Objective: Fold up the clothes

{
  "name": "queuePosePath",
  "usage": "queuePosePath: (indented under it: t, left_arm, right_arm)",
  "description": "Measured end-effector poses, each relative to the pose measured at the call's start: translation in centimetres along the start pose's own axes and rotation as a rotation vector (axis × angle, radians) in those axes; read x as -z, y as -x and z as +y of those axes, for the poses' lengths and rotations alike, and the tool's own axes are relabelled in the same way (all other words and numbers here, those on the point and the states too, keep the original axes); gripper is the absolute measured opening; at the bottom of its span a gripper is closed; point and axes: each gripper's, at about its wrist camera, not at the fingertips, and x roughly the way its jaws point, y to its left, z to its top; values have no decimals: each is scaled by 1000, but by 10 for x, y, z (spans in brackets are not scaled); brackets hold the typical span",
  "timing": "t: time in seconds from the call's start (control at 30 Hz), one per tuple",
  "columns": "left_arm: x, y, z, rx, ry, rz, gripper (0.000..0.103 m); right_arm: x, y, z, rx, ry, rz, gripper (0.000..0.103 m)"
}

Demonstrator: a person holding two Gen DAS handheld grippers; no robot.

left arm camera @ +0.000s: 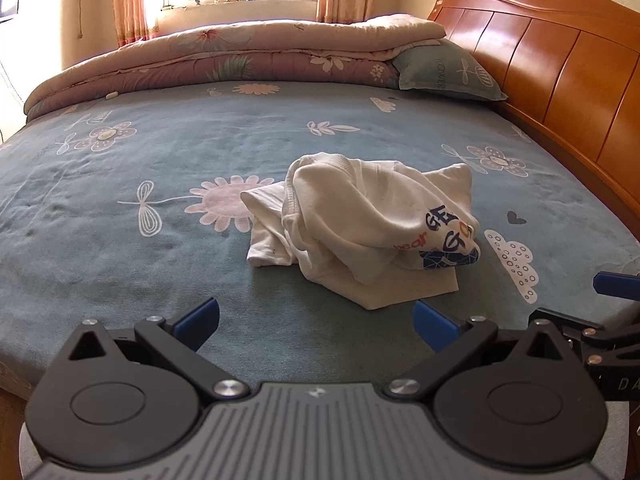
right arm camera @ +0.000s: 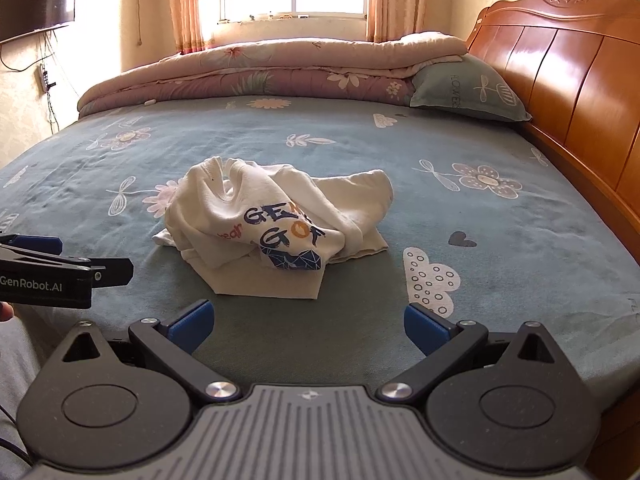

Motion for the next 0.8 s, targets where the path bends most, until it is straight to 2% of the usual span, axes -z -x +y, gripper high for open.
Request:
queuePosePath:
  t: [0.17,0.5,0.6,0.8]
  left_arm:
    - [-10,-18,8,-20,7,20,103]
    - [-36,-67,24,-45,17,73,103]
    - [-41,-84,26,-53,17,95,103]
    - [-46,-114,29,-29,22,134,103]
  right_arm:
    - [-10,-18,-5,5,11,25,103]
    - [-63,-61,-23,42,27,5,103]
    - [-78,-85,-26,54,45,12,103]
    - [-94,-151,-21,38,118,90,103]
